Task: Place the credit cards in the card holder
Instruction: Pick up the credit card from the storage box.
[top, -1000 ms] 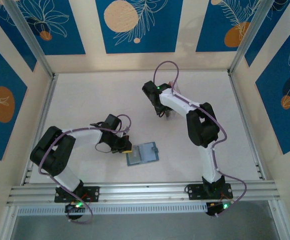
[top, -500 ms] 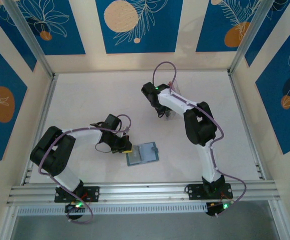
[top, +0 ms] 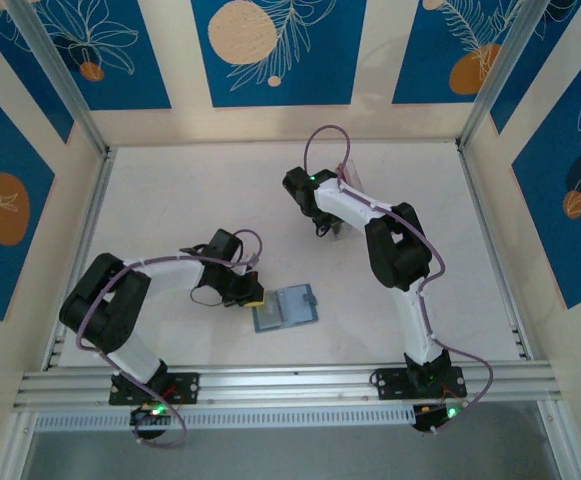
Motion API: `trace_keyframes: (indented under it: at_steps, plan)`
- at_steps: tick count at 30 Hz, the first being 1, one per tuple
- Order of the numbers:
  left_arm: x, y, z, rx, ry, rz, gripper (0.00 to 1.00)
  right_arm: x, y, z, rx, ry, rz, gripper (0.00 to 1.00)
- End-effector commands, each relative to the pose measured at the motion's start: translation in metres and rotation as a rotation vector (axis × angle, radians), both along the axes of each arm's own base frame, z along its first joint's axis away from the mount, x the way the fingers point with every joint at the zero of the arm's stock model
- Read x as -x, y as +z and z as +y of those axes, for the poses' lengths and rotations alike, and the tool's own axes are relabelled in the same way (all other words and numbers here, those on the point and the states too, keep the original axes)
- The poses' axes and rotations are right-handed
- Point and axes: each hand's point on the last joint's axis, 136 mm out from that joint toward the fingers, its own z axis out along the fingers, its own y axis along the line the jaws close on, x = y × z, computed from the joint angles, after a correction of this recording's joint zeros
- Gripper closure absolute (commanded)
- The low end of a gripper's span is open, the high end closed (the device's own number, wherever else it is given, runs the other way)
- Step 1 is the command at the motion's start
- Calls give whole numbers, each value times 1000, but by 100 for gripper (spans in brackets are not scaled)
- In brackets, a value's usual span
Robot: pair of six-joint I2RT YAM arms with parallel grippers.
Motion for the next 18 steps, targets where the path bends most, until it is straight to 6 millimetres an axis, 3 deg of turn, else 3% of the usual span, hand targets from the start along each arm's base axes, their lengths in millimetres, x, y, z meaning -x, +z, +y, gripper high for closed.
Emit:
trace_keyframes:
  at_steps: [1,18]
  plan:
    - [20,-19,17,-96,-3,60,100,-6,12,-8,31,-10,-27,46]
    - [20,-21,17,-96,0,64,100,-10,30,-10,23,9,-60,55]
